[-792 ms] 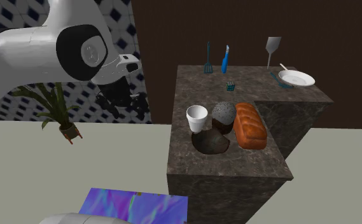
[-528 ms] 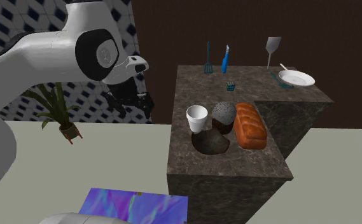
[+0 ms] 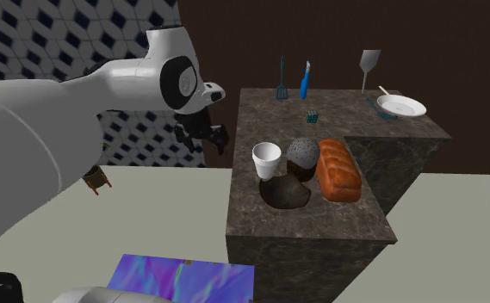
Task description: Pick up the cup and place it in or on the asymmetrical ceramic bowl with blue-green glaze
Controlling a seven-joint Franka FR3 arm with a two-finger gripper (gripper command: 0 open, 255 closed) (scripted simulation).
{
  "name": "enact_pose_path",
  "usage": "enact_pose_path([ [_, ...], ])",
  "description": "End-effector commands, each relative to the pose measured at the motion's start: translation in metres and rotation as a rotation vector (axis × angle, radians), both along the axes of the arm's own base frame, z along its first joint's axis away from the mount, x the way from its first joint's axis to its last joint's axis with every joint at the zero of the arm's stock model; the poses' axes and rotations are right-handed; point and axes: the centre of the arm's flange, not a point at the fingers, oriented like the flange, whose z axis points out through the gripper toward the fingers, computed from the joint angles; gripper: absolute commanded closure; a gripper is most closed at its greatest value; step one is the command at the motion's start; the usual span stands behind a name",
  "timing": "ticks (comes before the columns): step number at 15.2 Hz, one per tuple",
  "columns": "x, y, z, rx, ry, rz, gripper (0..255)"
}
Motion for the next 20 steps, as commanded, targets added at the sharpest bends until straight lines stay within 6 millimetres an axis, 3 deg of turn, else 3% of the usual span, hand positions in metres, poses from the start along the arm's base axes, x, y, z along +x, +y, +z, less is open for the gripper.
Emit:
enact_pose_path([
  [1, 0.023, -0.013, -0.017, -0.003, 0.004, -0.007, 0],
  [20, 0.215, -0.121, -0.144, -0.027, 0.043, -0.069, 0],
])
